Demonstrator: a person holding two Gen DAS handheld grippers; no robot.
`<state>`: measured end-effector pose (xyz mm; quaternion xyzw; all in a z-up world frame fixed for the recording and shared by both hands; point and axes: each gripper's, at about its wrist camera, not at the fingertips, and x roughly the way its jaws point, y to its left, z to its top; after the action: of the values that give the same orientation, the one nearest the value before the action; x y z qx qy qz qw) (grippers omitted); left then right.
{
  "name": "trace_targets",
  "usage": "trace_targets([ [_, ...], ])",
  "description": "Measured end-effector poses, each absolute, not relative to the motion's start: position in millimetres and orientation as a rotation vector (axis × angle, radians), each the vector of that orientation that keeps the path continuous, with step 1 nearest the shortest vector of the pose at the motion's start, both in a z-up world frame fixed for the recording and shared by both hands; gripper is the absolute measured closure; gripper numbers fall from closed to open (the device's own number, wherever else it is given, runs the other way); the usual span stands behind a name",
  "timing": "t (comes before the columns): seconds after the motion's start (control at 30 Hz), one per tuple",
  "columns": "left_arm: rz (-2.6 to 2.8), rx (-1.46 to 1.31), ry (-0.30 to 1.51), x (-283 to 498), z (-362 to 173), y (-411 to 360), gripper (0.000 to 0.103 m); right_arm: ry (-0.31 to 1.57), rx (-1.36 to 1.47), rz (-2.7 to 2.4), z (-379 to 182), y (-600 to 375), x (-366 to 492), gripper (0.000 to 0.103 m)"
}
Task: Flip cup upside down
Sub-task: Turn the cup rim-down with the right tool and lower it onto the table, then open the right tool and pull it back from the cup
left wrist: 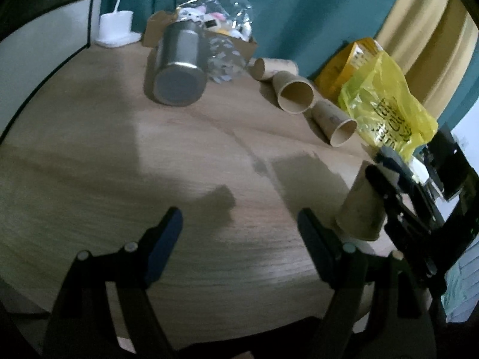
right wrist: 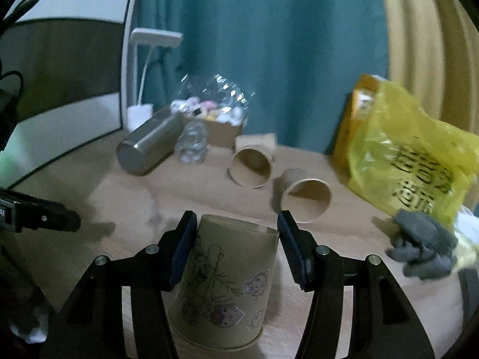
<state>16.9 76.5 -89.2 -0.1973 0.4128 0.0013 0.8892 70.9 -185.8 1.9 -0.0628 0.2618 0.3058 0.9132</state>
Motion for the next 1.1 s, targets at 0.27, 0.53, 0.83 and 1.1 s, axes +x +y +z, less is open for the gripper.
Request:
trace_targets([
  [0.27,-0.015,-0.343,0.826,20.9,-91.3,48.1,0.022,0.399,-0.119,0.582,-4.2,-213.8,45.3,0.044],
  [0.53,-0.006,-0.279,0.774,16.9,-87.7,32.1,0.022,0.345,-0.134,0.574,-9.7,-213.4,23.1,0.044],
  [0.83,0.016,-0.268,0.747,8.0,-82.5,37.5,0.022,0.391,-0.106,0.584,-11.3,-210.0,19.7,0.044],
  [1.1,0.023,-0.224,0.701,-0.5,-74.0,31.5,0.022,0.456,-0.078,0.572,4.6,-213.8,20.2,0.022],
])
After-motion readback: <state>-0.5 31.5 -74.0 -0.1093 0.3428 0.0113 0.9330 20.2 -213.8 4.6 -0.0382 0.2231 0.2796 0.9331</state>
